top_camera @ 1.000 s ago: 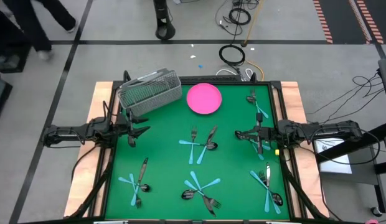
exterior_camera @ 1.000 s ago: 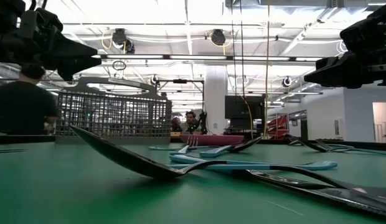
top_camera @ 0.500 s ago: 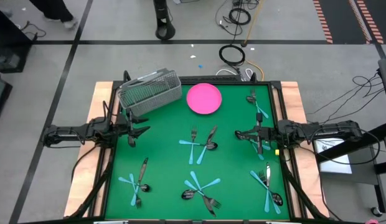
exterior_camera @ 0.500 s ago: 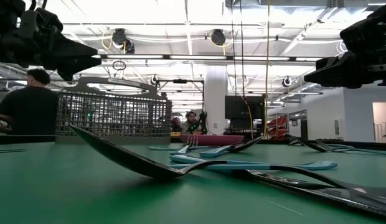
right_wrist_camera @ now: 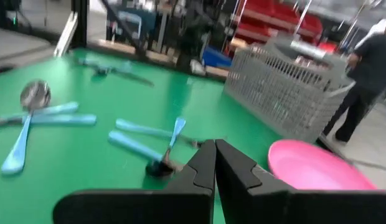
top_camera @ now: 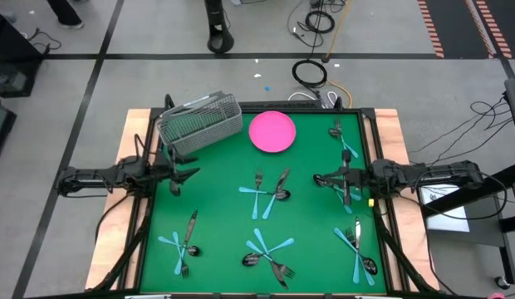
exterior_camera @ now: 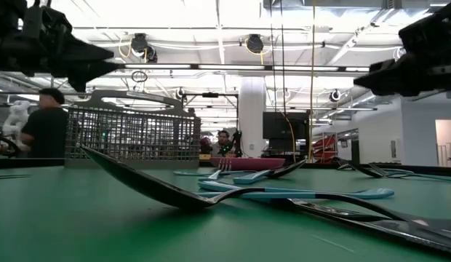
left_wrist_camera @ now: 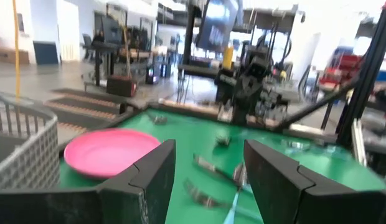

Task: Sort silverware
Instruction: Put the blue fork into the gray silverware holder

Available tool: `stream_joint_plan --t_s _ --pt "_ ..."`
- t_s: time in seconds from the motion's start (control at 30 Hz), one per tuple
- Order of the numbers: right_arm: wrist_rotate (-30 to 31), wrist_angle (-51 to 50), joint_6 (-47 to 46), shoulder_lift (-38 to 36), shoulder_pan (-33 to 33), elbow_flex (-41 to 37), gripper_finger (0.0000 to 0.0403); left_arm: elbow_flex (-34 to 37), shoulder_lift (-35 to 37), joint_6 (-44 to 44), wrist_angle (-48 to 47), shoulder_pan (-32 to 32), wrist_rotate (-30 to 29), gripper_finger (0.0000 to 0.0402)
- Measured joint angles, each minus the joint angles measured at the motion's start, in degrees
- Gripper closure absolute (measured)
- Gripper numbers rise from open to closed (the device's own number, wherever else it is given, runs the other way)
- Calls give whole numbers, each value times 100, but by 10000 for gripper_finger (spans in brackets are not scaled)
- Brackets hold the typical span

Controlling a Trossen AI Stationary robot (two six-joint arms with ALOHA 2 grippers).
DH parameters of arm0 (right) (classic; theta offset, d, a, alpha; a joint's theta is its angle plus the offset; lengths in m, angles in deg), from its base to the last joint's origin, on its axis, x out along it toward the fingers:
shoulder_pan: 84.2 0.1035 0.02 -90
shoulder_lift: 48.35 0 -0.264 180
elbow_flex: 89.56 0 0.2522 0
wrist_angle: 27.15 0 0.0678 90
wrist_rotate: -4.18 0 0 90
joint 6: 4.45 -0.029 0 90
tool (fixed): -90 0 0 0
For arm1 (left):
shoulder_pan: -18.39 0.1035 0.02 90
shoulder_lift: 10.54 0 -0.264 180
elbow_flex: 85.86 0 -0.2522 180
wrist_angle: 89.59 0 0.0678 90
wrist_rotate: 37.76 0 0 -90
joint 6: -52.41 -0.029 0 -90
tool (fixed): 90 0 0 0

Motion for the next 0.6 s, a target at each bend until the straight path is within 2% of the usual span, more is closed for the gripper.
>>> stream_joint_plan --t_s 0.13,0.33,0.6 --pt "-7 506 -104 0 -1 0 403 0 0 -90 159 -2 -19 210" --pt "-11 1256 -908 -1 -1 0 403 -4 0 -147 113 -2 34 210" --pt "-15 1532 -1236 1 -1 0 403 -13 -95 -288 95 5 326 210"
